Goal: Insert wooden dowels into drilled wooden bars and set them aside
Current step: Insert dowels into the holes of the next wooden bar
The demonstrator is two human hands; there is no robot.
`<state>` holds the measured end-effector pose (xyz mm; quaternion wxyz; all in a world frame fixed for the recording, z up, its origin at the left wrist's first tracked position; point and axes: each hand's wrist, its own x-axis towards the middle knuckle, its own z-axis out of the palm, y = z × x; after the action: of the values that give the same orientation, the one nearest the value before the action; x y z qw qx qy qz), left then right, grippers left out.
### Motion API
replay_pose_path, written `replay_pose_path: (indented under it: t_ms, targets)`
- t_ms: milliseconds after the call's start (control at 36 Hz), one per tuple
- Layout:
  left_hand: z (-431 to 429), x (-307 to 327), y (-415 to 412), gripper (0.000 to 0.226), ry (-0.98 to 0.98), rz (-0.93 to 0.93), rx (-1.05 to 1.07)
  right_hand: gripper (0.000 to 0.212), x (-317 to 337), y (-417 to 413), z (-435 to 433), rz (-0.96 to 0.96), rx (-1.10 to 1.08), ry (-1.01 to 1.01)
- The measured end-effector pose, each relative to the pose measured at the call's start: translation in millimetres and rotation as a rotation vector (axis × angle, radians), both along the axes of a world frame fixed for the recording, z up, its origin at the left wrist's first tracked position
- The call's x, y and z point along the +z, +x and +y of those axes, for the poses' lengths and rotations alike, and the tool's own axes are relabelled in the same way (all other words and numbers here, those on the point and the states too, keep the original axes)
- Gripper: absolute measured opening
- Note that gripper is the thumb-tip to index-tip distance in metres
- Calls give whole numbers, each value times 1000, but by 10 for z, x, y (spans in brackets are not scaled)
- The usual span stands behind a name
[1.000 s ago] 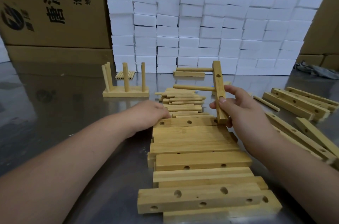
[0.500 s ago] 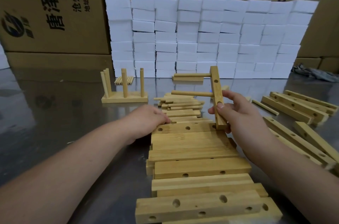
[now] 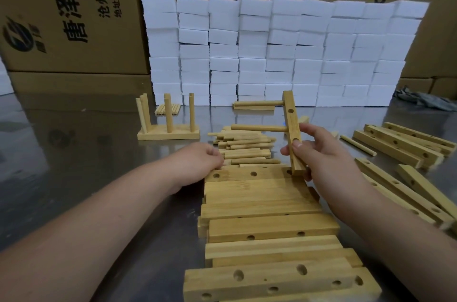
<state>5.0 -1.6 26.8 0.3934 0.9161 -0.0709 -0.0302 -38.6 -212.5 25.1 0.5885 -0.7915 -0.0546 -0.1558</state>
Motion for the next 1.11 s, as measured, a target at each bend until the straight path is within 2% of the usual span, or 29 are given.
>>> replay_pose_path:
  t_ms: [194,333,500,611,695,806,972,1111]
  targets:
    - [4,31,3,16,-21,22,61,41,-3,-12,-4,-4,-1,0]
    - [5,42,4,21,34,51,116,41,-3,-8,-2,-3,-4,-5]
    - [19,-2,18,14,31,18,101,39,-9,7,-2,-5,-2,10]
    - [10,7,2,20,-58,-116,162,37,-2,28,-25,21,-29,146]
    - [-9,72,-28,25,-231,-284,210,37,22,65,-61,60,-70,262]
    - [-127,133,-153,24,-317,-388,77,39,33,94,-95,84,-78,345]
    - [-246,154,-318,24,-333,-385,-100,40,27,87,-61,63,-56,352]
    - [-285,149,-381,26,-322,-388,-165,37,29,86,-40,84,-36,363]
